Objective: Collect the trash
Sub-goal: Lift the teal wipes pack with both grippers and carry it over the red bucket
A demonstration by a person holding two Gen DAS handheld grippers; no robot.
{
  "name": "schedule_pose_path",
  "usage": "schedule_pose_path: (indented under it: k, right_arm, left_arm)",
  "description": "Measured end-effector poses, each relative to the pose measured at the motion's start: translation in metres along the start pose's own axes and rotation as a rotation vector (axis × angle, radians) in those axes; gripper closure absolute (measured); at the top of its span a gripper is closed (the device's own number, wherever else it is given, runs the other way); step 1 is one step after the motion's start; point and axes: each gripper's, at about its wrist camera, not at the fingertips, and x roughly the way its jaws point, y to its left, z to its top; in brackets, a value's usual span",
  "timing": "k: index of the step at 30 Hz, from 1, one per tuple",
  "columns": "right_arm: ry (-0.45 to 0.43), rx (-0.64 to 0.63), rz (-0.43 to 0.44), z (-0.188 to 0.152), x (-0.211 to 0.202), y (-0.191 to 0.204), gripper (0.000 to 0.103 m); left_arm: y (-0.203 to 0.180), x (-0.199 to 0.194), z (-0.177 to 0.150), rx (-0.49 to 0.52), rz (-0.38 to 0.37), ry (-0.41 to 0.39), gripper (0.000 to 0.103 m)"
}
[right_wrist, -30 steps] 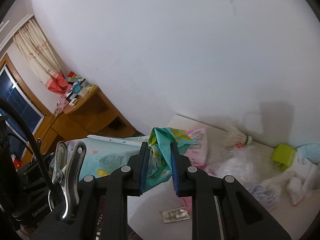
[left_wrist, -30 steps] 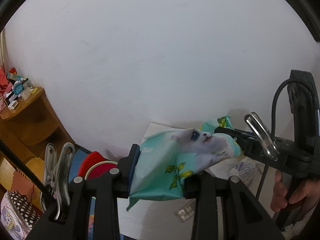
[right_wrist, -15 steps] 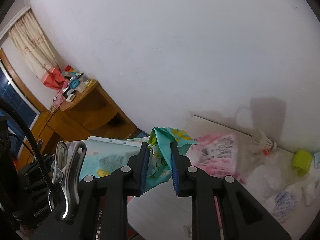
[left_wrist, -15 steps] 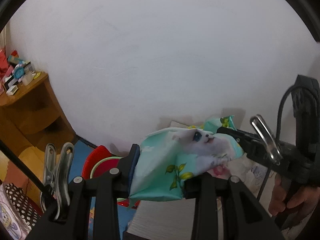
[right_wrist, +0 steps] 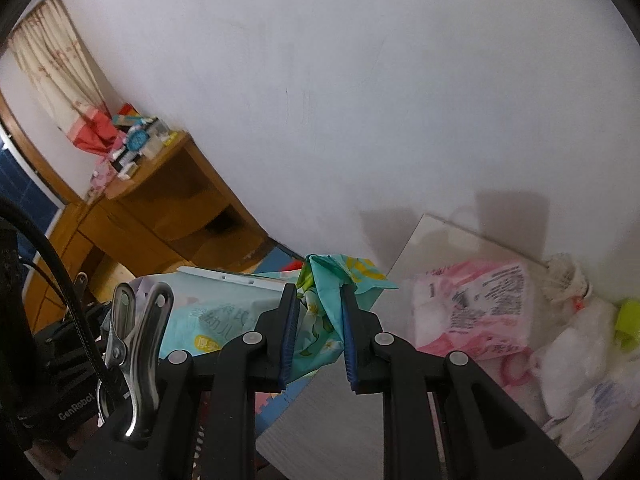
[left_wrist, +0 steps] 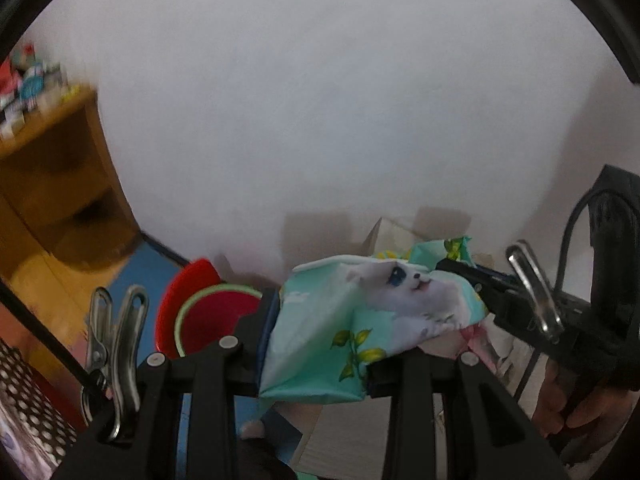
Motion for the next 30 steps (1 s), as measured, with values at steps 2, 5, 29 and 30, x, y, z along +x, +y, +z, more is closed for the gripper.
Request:
schedule_pose_path:
  k: [2, 5, 29, 30]
  right_arm:
    - [0.016, -0.019, -0.014, 0.003, 0.013, 0.008, 0.082]
    - [0.017, -0.046, -0.028, 0.008, 0.031, 0.021, 0.082]
    - [0.353, -0.285, -0.123, 0.0, 0.3, 0.083, 0.082]
    - [0.383, -0.291, -0.122, -0.003, 0.316, 0.083, 0.082]
  left_arm:
    - [0.02, 0.01, -0.002, -0.025, -0.023, 0.028, 0.067]
    - [0.037, 0.015, -0.003, -0.021, -0.02, 0.039, 0.067]
    - [0.206, 0.198, -0.061, -0.215, 0.069, 0.19, 0.056]
    - [0.211, 0.206, -0.066, -0.221, 0.073, 0.194, 0.056]
